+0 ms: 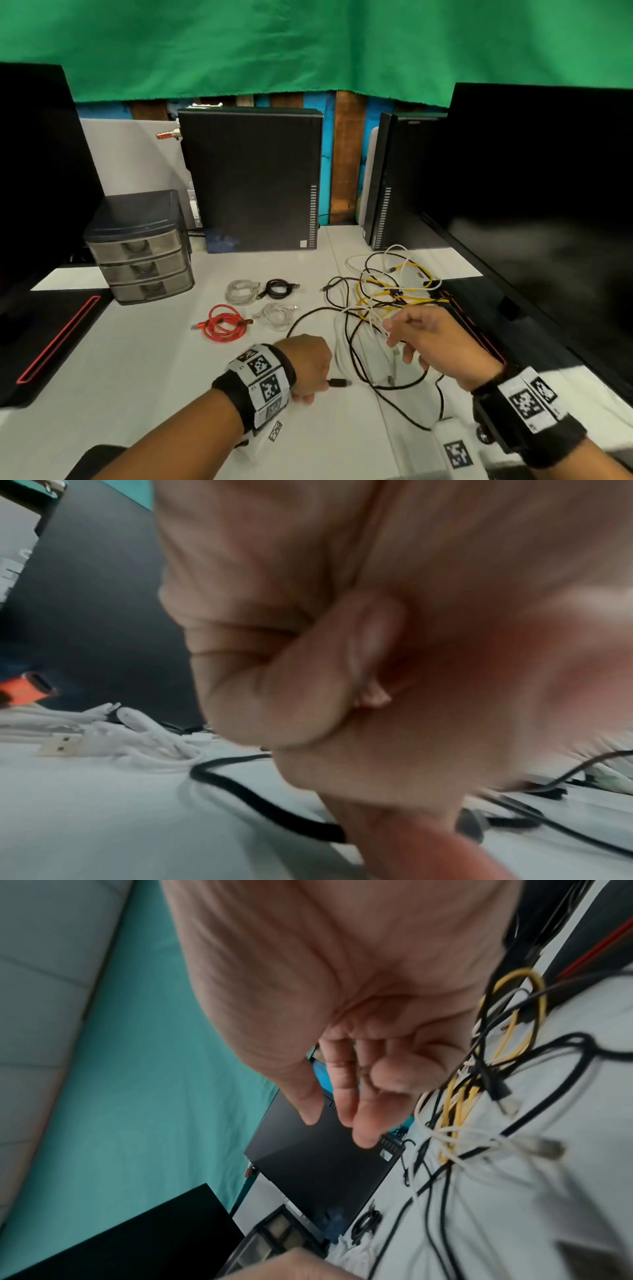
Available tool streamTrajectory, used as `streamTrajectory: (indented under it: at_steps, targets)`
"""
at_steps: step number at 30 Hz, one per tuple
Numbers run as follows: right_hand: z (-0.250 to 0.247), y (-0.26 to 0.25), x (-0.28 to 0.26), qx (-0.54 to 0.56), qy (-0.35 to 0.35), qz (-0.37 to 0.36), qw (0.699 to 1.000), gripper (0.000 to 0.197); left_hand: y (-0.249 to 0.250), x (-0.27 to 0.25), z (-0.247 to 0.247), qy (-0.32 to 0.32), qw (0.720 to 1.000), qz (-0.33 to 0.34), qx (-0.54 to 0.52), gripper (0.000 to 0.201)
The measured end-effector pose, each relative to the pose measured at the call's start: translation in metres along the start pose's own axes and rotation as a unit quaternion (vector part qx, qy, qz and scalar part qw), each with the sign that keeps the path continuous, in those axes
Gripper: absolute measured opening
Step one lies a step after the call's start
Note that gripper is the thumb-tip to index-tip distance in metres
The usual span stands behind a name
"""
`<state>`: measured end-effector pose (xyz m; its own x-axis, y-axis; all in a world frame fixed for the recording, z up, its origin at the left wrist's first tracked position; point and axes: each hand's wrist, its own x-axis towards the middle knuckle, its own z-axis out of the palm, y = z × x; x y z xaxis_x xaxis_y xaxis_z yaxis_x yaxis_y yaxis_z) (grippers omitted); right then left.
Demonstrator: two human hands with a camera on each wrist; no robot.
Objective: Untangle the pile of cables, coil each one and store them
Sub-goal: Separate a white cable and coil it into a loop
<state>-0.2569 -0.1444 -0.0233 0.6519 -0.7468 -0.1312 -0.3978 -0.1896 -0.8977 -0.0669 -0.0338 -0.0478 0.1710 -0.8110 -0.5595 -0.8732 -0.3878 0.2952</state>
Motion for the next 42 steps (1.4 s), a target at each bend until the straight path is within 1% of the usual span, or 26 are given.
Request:
streamTrajectory:
  at_steps: [2,4,7,8,9,11,13,15,16,18,20,21,23,24,25,27,29,30,32,34,35,37,40,41,42]
  targets:
    - [-0.011,0.007,-0.003,-0.025,0.021,-0.001,0.999,0.023,-0.005,0.000,-0.002,0.005,0.999,-0.017,-0.040,0.023]
    - [-0.019,0.013,-0.002,-0.040,0.031,0.008,0.999,0.023,-0.011,0.000,-0.004,0.032,0.998,-0.019,-0.049,0.015]
    - [-0.024,0.018,0.002,-0.048,0.032,0.024,0.998,0.024,-0.012,0.003,-0.008,0.090,0.995,0.011,-0.036,0.003]
    - [-0.024,0.018,0.004,-0.049,0.033,0.022,0.998,0.025,-0.008,0.005,-0.010,0.120,0.991,0.030,-0.042,0.004]
    - [-0.023,0.018,0.006,-0.046,0.036,0.018,0.998,0.026,-0.001,0.008,-0.011,0.148,0.986,0.050,-0.054,0.010]
    - [-0.020,0.016,0.010,-0.023,0.055,0.009,0.998,0.028,0.017,0.017,-0.013,0.180,0.977,0.076,-0.085,0.018]
    - [-0.018,0.013,0.014,0.017,0.084,0.001,0.996,0.029,0.041,0.028,-0.011,0.172,0.977,0.084,-0.088,0.025]
    - [-0.017,0.012,0.016,0.046,0.099,-0.008,0.994,0.028,0.066,0.039,-0.006,0.145,0.985,0.076,-0.049,0.036]
    - [-0.016,0.010,0.016,0.055,0.101,-0.013,0.993,0.027,0.077,0.042,-0.003,0.135,0.988,0.067,-0.016,0.037]
    - [-0.014,0.009,0.016,0.066,0.100,-0.020,0.993,0.027,0.093,0.047,0.001,0.127,0.990,0.046,0.044,0.032]
    - [-0.013,0.013,0.019,0.059,0.100,-0.030,0.993,0.026,0.102,0.047,0.001,0.127,0.989,0.036,0.071,0.034]
    - [-0.013,0.017,0.021,0.040,0.106,-0.043,0.993,0.022,0.104,0.047,-0.001,0.130,0.988,0.044,0.065,0.030]
    - [-0.015,0.021,0.022,-0.031,0.105,-0.087,0.990,0.015,0.101,0.041,-0.013,0.143,0.986,0.085,0.010,0.011]
    - [-0.015,0.018,0.020,-0.056,0.090,-0.111,0.988,0.015,0.098,0.034,-0.022,0.147,0.981,0.114,-0.046,0.010]
    - [-0.015,0.013,0.018,-0.061,0.070,-0.136,0.986,0.016,0.092,0.028,-0.033,0.149,0.971,0.143,-0.116,0.015]
    - [-0.018,-0.004,0.014,-0.015,0.041,-0.170,0.984,0.017,0.080,0.008,-0.058,0.153,0.935,0.173,-0.269,0.019]
    - [-0.024,-0.022,0.015,0.026,0.044,-0.185,0.982,0.011,0.066,-0.015,-0.085,0.164,0.889,0.179,-0.389,0.017]
    - [-0.028,-0.027,0.019,0.019,0.053,-0.191,0.980,0.010,0.059,-0.027,-0.097,0.173,0.863,0.186,-0.438,0.016]
    - [-0.039,-0.031,0.033,-0.029,0.075,-0.185,0.979,0.018,0.044,-0.048,-0.119,0.192,0.805,0.217,-0.518,0.017]
    - [-0.052,-0.033,0.053,-0.091,0.104,-0.172,0.975,0.024,0.028,-0.068,-0.135,0.213,0.749,0.247,-0.576,0.020]
    - [-0.060,-0.033,0.063,-0.120,0.122,-0.168,0.971,0.024,0.021,-0.076,-0.140,0.225,0.726,0.260,-0.596,0.022]
    - [-0.077,-0.038,0.080,-0.188,0.160,-0.153,0.957,0.023,0.006,-0.092,-0.149,0.243,0.676,0.293,-0.631,0.024]
    - [-0.102,-0.046,0.093,-0.283,0.197,-0.119,0.931,0.021,-0.018,-0.115,-0.160,0.257,0.588,0.346,-0.684,0.019]
    - [-0.108,-0.048,0.095,-0.302,0.203,-0.105,0.925,0.019,-0.026,-0.121,-0.163,0.262,0.564,0.359,-0.696,0.020]
    - [-0.113,-0.050,0.098,-0.314,0.215,-0.089,0.920,0.016,-0.033,-0.126,-0.165,0.268,0.546,0.370,-0.702,0.024]
